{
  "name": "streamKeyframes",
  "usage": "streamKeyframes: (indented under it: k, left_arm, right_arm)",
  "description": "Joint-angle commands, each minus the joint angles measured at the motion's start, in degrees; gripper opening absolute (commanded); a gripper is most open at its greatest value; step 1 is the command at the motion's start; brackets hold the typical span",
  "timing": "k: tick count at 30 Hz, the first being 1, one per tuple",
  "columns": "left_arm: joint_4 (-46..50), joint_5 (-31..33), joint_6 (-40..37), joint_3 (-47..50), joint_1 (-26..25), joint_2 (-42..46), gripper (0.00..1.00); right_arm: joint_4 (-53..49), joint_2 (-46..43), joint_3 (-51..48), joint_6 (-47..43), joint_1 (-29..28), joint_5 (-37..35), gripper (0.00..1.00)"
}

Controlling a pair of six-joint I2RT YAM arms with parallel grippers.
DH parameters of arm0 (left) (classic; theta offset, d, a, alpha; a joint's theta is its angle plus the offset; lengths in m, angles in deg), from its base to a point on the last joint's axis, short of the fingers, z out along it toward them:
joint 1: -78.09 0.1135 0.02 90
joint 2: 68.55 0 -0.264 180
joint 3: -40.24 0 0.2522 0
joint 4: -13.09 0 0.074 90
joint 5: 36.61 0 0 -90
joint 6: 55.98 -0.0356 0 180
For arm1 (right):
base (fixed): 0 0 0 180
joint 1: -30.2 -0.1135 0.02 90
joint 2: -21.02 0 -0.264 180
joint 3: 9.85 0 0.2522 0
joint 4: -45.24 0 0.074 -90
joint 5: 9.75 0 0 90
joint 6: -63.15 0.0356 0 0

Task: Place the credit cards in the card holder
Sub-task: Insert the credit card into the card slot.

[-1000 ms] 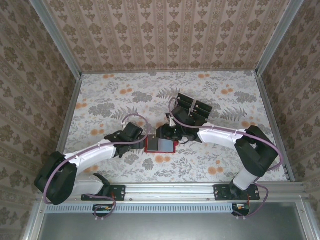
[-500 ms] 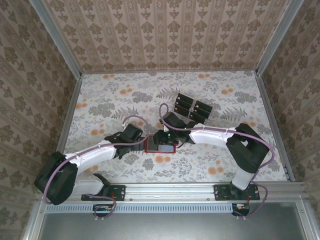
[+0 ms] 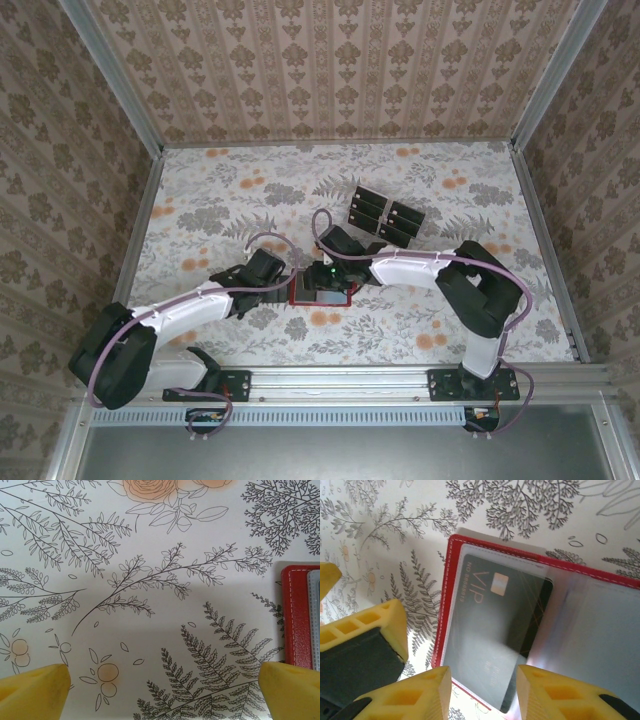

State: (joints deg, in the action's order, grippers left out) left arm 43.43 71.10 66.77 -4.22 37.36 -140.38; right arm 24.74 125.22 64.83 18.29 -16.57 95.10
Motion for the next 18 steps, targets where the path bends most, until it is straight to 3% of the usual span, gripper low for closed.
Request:
streamKeyframes:
  k: [1,10,18]
  left_arm:
    - [-0.36,-0.66,-0.15,0.55,0.13,-0.50,1.00]
    - [1.39,-0.79,-0.58,-0.75,-0.22,0.14,1.00]
    - [2.40,-1.45,-0.01,-2.64,-1.84,0.80,1.00]
  right_arm:
    - [0.84,1.60,1.74,0.62,-0.44,1.03,0.39]
    - [-1.80,-3.38,1.54,-0.95,-0.44,-0.57,0.39]
    - [-13.29,-14.23,-3.80,0.37,-0.43,-13.91,0.41]
